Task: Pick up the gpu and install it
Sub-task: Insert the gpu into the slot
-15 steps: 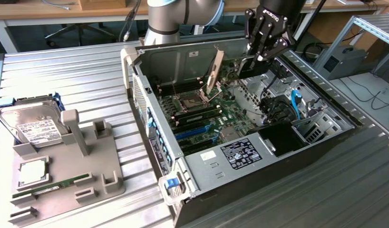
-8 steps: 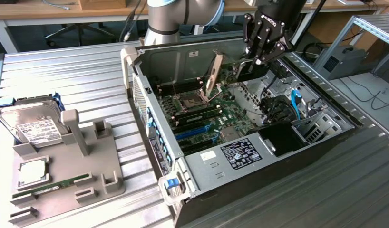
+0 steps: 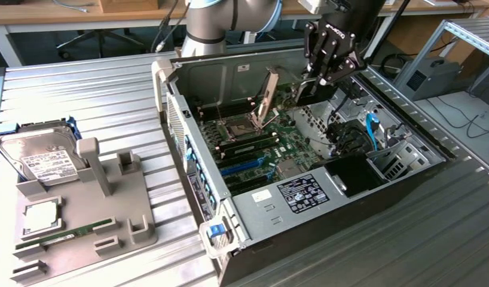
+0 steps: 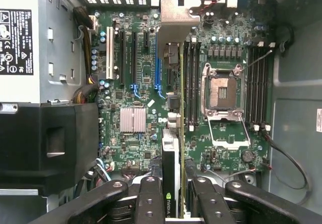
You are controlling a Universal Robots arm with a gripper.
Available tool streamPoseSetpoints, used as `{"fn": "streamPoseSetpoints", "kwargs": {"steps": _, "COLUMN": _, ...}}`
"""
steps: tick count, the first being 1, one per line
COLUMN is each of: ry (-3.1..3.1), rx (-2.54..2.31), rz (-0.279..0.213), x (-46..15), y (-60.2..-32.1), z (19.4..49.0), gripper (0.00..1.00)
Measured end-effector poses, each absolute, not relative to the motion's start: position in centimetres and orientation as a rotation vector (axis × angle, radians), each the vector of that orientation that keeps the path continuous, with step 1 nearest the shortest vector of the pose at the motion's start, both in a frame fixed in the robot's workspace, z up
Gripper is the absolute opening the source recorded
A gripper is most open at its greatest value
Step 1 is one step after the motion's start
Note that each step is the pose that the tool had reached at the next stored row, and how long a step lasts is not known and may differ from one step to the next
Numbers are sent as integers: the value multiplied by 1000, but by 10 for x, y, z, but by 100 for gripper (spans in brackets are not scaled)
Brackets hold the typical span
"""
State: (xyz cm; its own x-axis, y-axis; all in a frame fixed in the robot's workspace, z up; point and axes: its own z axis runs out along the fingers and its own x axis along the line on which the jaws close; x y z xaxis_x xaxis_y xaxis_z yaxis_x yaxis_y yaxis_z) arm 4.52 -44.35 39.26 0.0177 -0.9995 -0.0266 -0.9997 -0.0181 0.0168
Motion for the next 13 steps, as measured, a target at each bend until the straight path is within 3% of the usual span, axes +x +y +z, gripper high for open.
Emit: {"fn": "streamPoseSetpoints", "kwargs": {"steps": 13, "ry": 2196, "rx": -2236, "rz": 49, "x": 44, "y": -443, "z": 385, "gripper": 27}}
